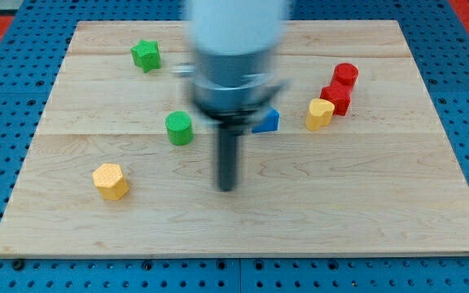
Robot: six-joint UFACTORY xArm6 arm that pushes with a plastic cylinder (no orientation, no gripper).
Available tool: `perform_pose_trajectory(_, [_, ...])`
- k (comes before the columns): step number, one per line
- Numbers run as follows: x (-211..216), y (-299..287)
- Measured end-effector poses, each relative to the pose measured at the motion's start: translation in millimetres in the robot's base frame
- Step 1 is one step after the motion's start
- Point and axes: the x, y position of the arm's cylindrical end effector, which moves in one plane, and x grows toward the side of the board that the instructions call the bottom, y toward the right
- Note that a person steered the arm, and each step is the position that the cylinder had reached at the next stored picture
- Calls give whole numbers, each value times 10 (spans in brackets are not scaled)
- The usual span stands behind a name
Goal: Push the yellow hexagon to the blue triangle
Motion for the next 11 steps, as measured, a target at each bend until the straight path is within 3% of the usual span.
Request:
perform_pose_trajectory(2, [587,-727])
perform_pose_trajectory(3, [304,-1332])
perform_pose_trajectory(5, [-23,-292])
perform_pose_trajectory(7, [-98,-1023])
perform_pose_trajectory(10, [-902,206])
perform_pose_trajectory(11, [-952,735])
